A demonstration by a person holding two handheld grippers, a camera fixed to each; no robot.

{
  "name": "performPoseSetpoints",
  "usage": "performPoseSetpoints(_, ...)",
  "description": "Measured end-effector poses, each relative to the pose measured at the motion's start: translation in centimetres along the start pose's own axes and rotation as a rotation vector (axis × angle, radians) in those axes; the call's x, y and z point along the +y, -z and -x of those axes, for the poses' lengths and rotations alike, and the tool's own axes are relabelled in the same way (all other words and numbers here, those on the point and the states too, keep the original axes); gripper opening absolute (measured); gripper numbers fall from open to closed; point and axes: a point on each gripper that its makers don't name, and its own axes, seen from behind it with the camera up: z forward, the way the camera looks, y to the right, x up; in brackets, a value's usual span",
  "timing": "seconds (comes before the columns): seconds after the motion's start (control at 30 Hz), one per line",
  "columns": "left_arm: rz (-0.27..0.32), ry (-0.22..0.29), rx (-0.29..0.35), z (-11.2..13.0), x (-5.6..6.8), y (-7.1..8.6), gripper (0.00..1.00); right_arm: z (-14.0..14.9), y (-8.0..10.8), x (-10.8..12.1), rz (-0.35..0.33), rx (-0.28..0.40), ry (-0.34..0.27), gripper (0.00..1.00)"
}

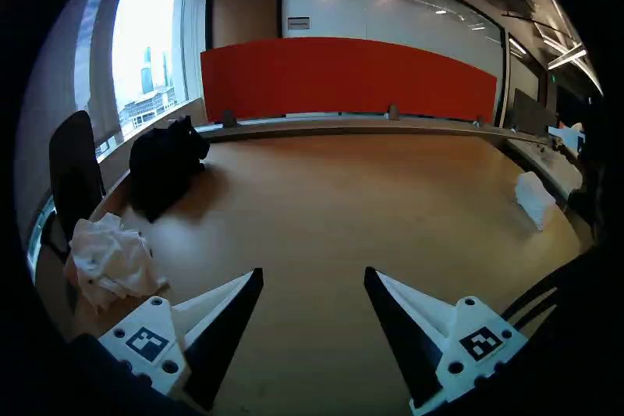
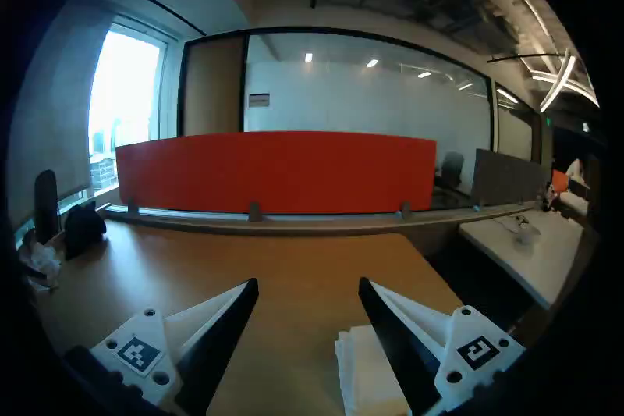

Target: Fold towel

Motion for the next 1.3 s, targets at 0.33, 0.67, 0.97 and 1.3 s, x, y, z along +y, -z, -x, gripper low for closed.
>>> performPoseSetpoints(0.33, -0.014, 0.015, 0.101, -4.6, -1.2, -0.4, 0.96, -1.7, 0.0, -2.8, -0.017, 0.048, 0.029, 1.0)
performPoseSetpoints(0.67, -0.046, 0.024, 0.248, -11.3, -3.2, -0.3, 0.96, -3.3, 0.3, -5.5, -0.038, 0.084, -0.005, 1.0)
performPoseSetpoints(0.97, -0.065, 0.043, 0.352, -16.0, -4.3, -0.2, 0.96, -4.5, 0.3, -7.4, -0.044, 0.117, -0.035, 1.0)
performPoseSetpoints(1.3, -0.08, 0.062, 0.421, -19.1, -5.2, -0.4, 0.96, -5.6, -0.6, -9.8, -0.055, 0.147, -0.032, 1.0)
